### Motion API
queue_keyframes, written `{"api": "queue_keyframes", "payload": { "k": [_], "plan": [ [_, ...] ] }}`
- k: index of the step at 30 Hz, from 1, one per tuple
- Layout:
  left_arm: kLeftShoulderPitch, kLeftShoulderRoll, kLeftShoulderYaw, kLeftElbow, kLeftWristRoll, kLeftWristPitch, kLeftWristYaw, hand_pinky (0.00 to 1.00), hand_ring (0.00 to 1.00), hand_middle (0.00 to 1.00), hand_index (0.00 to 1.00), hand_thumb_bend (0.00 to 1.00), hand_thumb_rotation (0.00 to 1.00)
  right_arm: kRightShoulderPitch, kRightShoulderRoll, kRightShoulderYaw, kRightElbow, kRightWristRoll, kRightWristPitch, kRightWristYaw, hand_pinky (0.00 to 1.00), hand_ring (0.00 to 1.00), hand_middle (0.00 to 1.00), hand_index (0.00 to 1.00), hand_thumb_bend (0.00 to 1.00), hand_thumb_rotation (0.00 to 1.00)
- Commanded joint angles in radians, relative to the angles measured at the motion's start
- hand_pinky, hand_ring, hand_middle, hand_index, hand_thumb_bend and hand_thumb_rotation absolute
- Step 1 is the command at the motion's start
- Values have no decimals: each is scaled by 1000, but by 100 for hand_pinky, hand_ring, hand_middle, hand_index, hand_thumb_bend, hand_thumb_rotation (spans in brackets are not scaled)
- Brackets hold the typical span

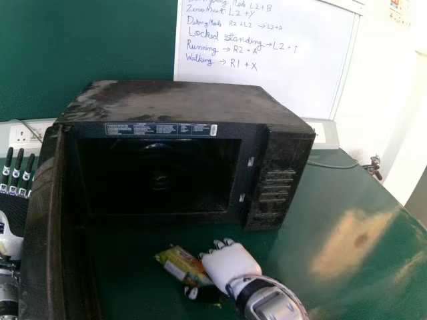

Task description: Put biscuit inside oven

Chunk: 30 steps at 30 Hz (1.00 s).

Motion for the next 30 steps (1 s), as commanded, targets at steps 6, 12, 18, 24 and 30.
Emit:
{"api": "queue_keyframes", "payload": {
  "k": [6,12,18,24,30],
  "plan": [
    [50,-57,-2,48,-2,-2,-4,0,30,66,100,25,100,55,28,1,38,46,27,21,100,67,59,71,72,1],
    [54,-60,-4,36,-5,4,5,0,28,65,99,24,100,50,33,0,37,41,47,37,94,69,61,50,52,13],
    [52,-53,-2,46,-4,16,1,0,30,65,100,23,100,55,32,3,34,29,50,22,90,69,61,49,52,13],
    [52,-56,-2,40,-6,14,0,0,29,64,100,24,100,61,33,3,34,14,51,-8,88,67,59,49,52,13],
    [49,-53,-1,49,-3,5,-4,0,28,64,100,25,100,68,36,-4,38,20,49,-51,88,65,56,49,52,13]
  ]
}}
